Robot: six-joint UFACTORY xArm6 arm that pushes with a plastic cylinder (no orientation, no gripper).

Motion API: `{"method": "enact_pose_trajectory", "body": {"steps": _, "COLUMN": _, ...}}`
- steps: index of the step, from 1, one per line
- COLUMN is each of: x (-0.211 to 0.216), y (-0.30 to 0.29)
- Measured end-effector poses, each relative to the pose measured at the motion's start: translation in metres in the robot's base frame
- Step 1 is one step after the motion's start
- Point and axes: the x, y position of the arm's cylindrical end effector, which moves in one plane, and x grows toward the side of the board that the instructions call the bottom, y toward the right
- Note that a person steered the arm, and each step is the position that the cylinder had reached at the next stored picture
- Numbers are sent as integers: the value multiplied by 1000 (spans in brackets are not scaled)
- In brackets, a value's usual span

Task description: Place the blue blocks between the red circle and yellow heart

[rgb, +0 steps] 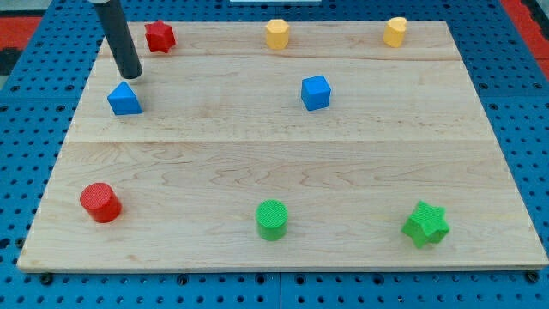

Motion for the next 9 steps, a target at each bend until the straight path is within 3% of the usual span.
{"method": "enact_pose_trajectory", "body": {"steps": 1, "x": 10, "y": 1}}
{"method": "enact_pose_trajectory", "body": {"steps": 2, "x": 12, "y": -79}}
{"method": "enact_pose_trajectory", "body": {"steps": 4, "x": 73, "y": 66}}
{"method": "enact_pose_trajectory", "body": {"steps": 5, "x": 87, "y": 106}}
{"method": "enact_pose_trajectory", "body": {"steps": 7, "x": 109, "y": 143}}
{"method": "enact_pose_trajectory", "body": {"steps": 8, "x": 101, "y": 120}}
{"method": "enact_pose_trajectory", "body": {"steps": 9, "x": 61, "y": 144}}
